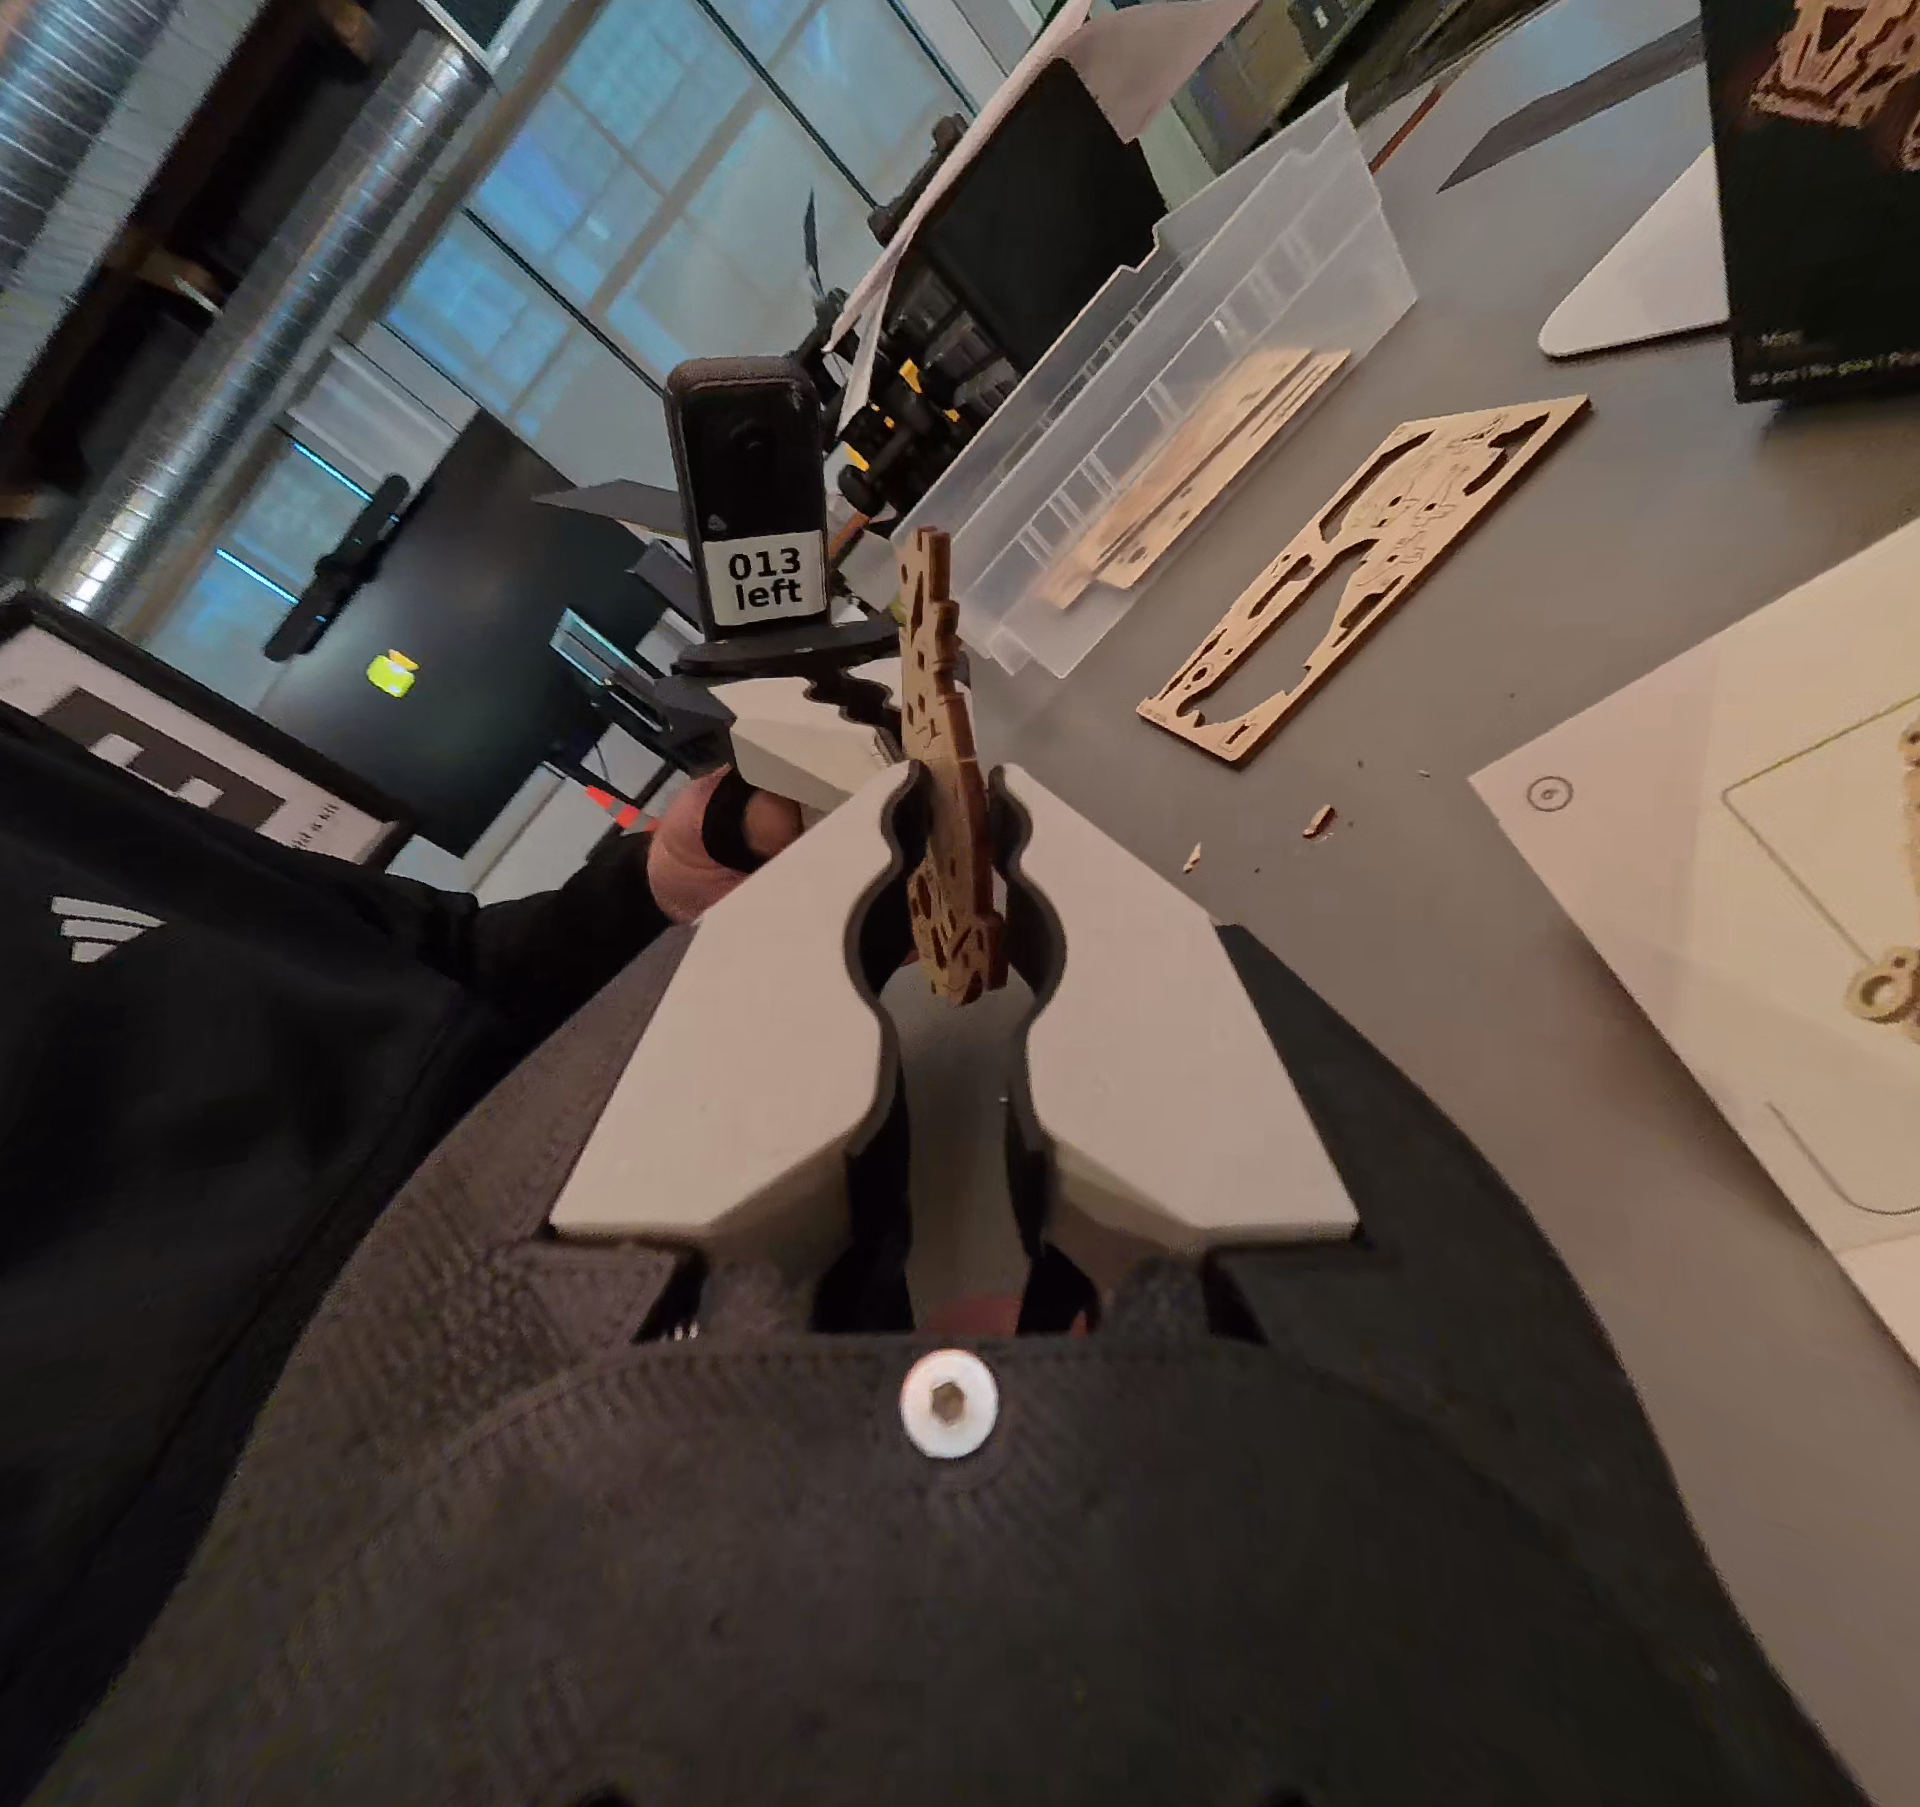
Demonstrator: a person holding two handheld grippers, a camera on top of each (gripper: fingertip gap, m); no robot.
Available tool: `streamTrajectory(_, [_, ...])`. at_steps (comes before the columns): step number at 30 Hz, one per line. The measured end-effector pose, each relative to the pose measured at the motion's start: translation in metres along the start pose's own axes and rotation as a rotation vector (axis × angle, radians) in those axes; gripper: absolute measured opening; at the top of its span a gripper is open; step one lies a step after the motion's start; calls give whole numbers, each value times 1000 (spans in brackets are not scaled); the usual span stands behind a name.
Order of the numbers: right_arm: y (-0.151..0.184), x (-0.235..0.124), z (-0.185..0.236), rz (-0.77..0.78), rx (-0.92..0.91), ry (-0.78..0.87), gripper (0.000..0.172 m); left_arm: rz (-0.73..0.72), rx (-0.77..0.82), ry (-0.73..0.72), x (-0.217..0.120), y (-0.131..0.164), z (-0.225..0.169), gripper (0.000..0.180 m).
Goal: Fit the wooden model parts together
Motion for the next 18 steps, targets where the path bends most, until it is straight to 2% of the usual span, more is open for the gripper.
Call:
streamTrajectory(8, [-5,-6,5,-54,-81,41,10,-62,71,-37,5,-3,-6,1])
streamTrajectory(18, [-6,-12,5,-124,-7,-4,9,-91,97,-41,10,-6,-10,1])
Point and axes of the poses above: each gripper's, where its closed fingertips meet, x out along the fingers, y out of its underside, z = x × y across the jaws, the point moved 5 cm from there along -x, back along the fingers, and after that the axes turned 7 degrees about y, right-handed, at the moved point
